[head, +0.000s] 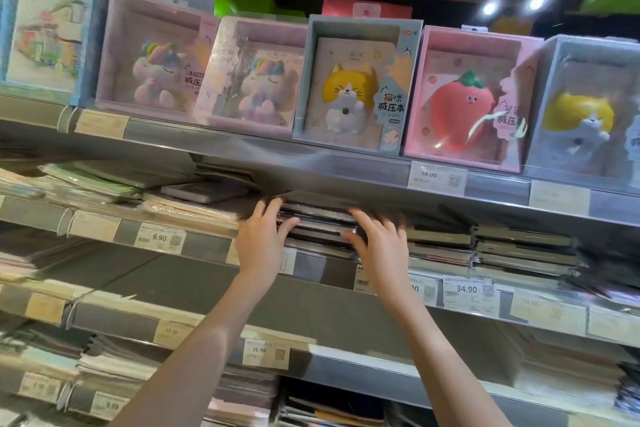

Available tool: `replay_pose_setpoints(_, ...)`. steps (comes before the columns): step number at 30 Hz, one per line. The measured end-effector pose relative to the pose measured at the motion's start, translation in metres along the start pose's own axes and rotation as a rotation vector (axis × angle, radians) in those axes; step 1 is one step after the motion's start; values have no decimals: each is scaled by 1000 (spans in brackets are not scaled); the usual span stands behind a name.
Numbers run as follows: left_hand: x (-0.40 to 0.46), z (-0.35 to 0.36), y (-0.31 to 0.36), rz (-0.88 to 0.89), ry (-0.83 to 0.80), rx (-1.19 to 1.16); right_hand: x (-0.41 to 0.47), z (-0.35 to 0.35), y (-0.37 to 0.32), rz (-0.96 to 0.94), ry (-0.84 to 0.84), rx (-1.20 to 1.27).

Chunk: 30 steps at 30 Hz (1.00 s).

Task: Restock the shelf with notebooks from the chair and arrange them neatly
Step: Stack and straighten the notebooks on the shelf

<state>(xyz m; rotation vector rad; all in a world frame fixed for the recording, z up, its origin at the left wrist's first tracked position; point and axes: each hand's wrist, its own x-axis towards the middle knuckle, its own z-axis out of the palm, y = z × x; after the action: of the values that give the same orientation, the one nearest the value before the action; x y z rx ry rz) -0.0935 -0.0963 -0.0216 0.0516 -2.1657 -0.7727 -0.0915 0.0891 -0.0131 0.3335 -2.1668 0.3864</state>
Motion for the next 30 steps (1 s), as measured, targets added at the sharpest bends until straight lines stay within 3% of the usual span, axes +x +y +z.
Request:
replay_pose_setpoints(15,-23,3,-16,163,82,122,-11,3,0,-72,85,-41)
replay_pose_setpoints(30,-80,7,-36,219,49,217,-74,14,-5,-69,-50,-54)
